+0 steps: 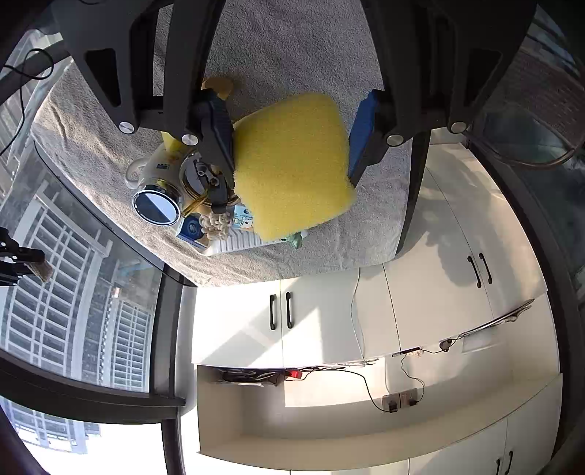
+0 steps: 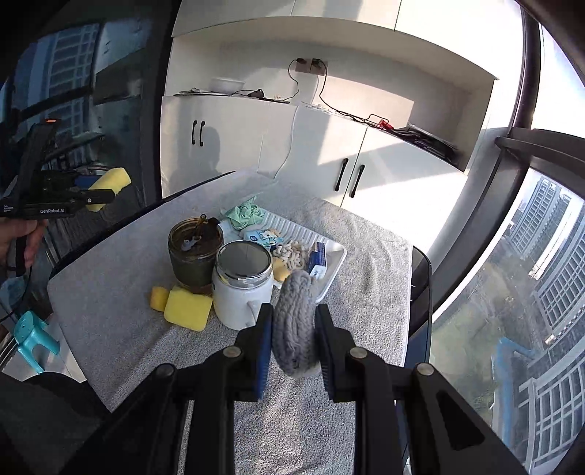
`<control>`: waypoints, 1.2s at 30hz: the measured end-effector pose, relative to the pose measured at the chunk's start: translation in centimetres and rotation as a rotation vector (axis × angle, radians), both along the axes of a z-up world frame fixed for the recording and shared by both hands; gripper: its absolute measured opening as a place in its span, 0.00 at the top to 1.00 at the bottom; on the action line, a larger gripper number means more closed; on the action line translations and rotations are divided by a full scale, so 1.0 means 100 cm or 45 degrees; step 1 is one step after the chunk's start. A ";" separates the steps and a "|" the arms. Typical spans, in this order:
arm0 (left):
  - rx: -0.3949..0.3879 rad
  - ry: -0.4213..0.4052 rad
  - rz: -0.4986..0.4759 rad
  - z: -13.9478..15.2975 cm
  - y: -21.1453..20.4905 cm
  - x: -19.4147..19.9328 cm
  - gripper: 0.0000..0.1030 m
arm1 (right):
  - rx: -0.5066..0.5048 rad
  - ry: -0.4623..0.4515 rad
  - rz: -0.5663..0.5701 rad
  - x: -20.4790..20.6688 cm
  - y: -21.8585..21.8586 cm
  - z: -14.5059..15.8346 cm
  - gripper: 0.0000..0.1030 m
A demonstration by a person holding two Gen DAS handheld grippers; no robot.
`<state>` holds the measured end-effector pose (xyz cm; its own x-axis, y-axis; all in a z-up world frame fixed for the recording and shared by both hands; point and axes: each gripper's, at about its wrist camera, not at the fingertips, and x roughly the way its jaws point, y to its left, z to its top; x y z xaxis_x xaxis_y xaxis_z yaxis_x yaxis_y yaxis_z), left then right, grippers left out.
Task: Organize soft objects
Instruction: 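Carry the yellow sponge and grey roll with both grippers over the white tray, then open both grippers to drop the yellow sponge and grey roll into the tray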
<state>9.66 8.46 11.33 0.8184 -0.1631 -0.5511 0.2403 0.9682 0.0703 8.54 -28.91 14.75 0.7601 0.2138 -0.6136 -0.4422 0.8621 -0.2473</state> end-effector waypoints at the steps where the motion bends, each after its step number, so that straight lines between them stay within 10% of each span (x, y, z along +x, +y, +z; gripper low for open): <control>1: 0.020 -0.028 -0.012 0.010 0.001 0.011 0.49 | -0.004 -0.014 -0.009 0.011 -0.006 0.012 0.76; 8: 0.111 -0.032 -0.108 0.055 -0.007 0.111 0.49 | -0.054 -0.069 -0.018 0.095 -0.022 0.078 0.76; 14: 0.079 0.088 -0.242 0.039 -0.027 0.193 0.48 | -0.117 -0.039 0.025 0.172 -0.011 0.088 0.76; 26: 0.156 0.423 -0.454 -0.094 -0.109 0.276 0.48 | -0.269 0.340 0.376 0.274 0.064 -0.058 0.76; 36: 0.164 0.517 -0.457 -0.143 -0.116 0.302 0.46 | -0.324 0.577 0.691 0.284 0.134 -0.152 0.75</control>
<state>39.90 -3.15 -2.99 0.4413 -0.3029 -0.8447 0.5859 0.8102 0.0156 36.94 -15.54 -0.49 0.2498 0.2961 -0.9219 -0.8947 0.4347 -0.1028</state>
